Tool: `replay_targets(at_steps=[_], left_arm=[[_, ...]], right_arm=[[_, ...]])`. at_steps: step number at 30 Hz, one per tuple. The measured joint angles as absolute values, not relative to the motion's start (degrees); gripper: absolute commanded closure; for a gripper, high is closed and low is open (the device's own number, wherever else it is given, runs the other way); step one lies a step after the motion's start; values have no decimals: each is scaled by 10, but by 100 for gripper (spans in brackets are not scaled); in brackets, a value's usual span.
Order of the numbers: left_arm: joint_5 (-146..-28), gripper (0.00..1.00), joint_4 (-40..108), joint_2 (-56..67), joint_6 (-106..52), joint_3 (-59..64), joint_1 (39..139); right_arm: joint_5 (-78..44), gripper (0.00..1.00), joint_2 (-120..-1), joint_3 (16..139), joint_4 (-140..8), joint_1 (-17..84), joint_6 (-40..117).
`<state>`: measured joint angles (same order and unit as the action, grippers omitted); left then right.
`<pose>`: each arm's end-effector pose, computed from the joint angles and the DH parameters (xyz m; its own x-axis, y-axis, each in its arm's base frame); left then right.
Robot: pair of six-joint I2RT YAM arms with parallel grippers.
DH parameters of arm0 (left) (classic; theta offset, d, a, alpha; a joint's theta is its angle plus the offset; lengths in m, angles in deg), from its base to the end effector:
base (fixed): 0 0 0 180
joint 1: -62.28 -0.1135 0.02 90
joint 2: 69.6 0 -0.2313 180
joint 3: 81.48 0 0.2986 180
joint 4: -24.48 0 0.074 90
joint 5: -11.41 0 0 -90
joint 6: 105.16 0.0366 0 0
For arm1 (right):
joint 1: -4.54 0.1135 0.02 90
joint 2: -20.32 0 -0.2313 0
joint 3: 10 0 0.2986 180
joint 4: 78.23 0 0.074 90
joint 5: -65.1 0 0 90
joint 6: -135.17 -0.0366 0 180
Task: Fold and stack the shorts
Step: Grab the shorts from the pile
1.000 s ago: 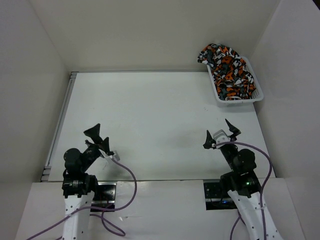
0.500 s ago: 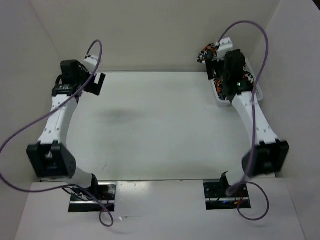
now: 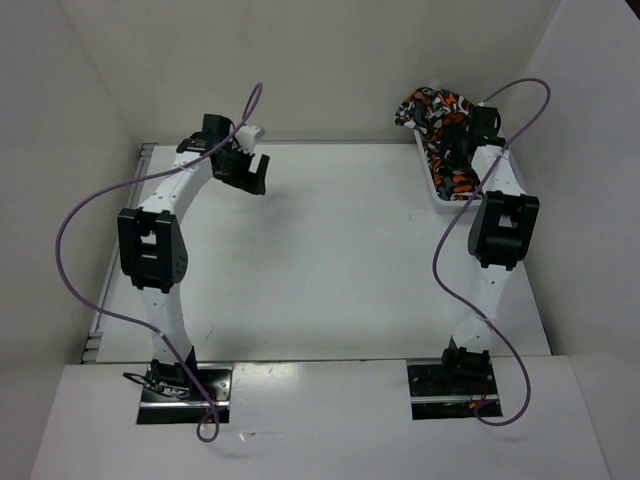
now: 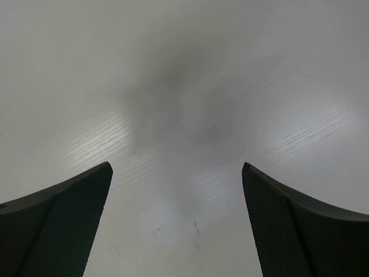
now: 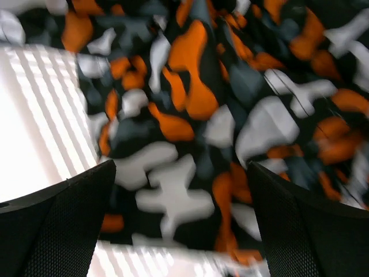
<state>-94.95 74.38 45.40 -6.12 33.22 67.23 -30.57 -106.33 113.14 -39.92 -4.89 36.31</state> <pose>0.4835 -0.0522 0.2377 -0.7147 0.2132 -0.6662 0.3794 0.9183 -0.1131 0.5305 -0.0918 0.2072 -0.6136 0.2573 -0.7465 0.3342 0.9412 0.0497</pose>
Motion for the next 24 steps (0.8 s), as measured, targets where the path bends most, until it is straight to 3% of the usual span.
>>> replay_targets(at_steps=[4,6,9,10,12,13,14,20,24], left_arm=[[-932,0,742,484,-56,357,719],[-917,0,743,492,-46,358,737],[-899,0,747,496,-34,358,755],[-896,0,747,496,-32,358,759],[-889,0,750,496,-30,363,763],[-885,0,749,496,-30,365,765],[-879,0,749,496,-29,367,768],[-859,0,747,494,-29,370,778],[-850,0,751,472,-29,370,782]], right_arm=[[-246,3,-1117,1191,-403,-67,332],[-222,11,-1126,1193,-401,-74,320],[-182,44,-1128,1191,-399,-84,303],[-170,61,-1128,1189,-399,-86,298],[-149,79,-1128,1187,-399,-90,285],[-144,96,-1128,1185,-398,-91,280],[-141,100,-1128,1185,-396,-92,280],[-123,100,-1100,1199,-393,-102,273],[-107,100,-1005,1200,-413,-111,277]])
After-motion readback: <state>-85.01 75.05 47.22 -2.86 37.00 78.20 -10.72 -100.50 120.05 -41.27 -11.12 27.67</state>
